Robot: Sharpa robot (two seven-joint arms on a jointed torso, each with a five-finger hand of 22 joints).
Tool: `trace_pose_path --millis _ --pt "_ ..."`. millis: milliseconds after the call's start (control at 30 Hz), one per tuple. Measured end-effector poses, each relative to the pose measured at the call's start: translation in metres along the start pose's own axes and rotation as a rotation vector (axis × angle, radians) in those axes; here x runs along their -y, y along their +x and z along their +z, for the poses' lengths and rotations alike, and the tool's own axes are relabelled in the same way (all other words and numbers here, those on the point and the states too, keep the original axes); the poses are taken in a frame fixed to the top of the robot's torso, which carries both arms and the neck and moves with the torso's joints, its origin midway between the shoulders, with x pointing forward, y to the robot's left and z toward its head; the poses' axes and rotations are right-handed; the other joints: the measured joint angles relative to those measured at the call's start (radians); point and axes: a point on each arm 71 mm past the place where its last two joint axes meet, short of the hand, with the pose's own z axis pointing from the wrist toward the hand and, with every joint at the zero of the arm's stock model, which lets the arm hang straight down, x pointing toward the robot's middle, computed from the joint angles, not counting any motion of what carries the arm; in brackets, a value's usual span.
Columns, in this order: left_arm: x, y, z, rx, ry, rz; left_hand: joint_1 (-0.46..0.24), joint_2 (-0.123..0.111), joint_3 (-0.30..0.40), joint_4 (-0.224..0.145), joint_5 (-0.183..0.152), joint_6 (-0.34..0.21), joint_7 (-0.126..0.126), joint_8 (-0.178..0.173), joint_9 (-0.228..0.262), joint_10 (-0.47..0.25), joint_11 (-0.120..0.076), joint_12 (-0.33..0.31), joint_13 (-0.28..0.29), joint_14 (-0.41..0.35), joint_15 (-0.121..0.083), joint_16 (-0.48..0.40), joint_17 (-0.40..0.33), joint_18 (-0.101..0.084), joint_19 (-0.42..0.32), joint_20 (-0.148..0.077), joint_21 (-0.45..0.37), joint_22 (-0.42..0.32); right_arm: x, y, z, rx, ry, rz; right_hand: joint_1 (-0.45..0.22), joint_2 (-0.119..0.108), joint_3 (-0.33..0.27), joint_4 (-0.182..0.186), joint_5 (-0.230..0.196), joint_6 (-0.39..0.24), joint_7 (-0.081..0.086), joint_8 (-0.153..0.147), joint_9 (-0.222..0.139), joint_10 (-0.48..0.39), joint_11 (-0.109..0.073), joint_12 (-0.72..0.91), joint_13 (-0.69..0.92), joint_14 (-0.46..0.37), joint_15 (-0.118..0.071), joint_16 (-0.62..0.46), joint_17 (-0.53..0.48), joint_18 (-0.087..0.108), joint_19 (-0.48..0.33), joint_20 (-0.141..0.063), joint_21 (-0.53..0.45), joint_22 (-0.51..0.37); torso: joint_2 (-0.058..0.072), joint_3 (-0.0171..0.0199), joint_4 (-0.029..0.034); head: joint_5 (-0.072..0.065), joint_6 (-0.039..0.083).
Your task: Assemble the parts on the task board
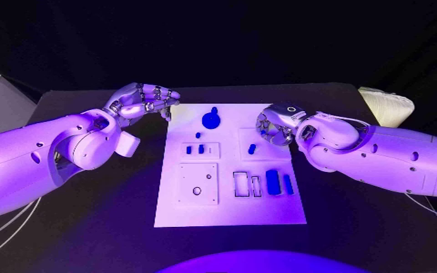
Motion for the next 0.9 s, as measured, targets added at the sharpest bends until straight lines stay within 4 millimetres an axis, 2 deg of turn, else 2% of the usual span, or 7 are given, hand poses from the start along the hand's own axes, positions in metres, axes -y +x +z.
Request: trace_pose_path --millis 100,200,667,900 --pt "0.0 0.0 0.0 0.0 -0.001 0.0 0.0 0.0 0.0 0.0 0.0 0.0 0.0 0.0 0.0 0.0 0.0 0.0 0.0 0.0 0.0 0.0 0.0 0.0 0.0 0.0 0.0 0.0 -0.001 0.0 -0.001 0.006 0.002 -0.005 0.0 0.0 0.0 0.0 0.0 0.004 0.004 0.0 0.002 0.003 0.003 -0.004 0.001 0.0 0.0 0.007 0.001 0.0 0.0 0.0 0.012 0.01 0.0 0.0001 0.0001 -0.001 -0.001" --pt "0.0 0.0 0.0 0.001 -0.001 0.0 0.0 0.0 0.0 0.0 0.0 0.0 0.0 0.0 0.0 0.0 0.0 0.0 0.0 0.0 0.0 0.0 0.0 0.0 0.0 0.0 0.0 0.0 -0.002 0.001 -0.002 0.014 0.005 -0.007 0.0 0.0 0.009 -0.009 -0.004 0.007 0.0 0.0 0.004 0.007 0.007 -0.01 0.004 0.0 0.0 0.007 0.002 0.0 0.003 -0.003 0.026 0.014 0.0 0.0001 0.0002 -0.001 -0.001" --pt "-0.001 -0.002 -0.001 0.004 -0.005 0.002 0.004 0.004 0.0 0.0 0.0 0.0 0.0 0.0 0.0 -0.004 -0.004 0.0 -0.001 0.0 0.0 0.0 -0.001 0.0 0.004 -0.004 0.0 -0.002 -0.003 0.002 -0.007 0.053 0.019 0.001 0.0 0.0 0.013 -0.013 -0.015 0.007 0.0 0.0 0.006 0.007 0.007 -0.021 0.003 0.0 0.0 0.011 0.002 0.0 0.003 -0.003 0.043 0.014 0.0 -0.0011 0.001 0.003 -0.003" --pt "-0.002 -0.004 -0.001 0.01 -0.007 0.004 0.004 0.004 0.0 0.0 0.0 0.0 0.0 0.0 0.0 -0.004 -0.004 0.0 -0.001 0.0 0.0 0.0 -0.001 0.0 0.004 -0.004 0.0 -0.002 0.001 -0.014 -0.009 0.092 0.025 0.015 0.0 0.0 0.033 -0.033 -0.02 0.007 0.0 -0.001 0.009 0.007 0.007 -0.025 0.003 0.0 0.0 0.011 0.002 0.0 0.003 -0.003 0.043 0.013 -0.001 -0.0019 0.0007 0.005 0.0"
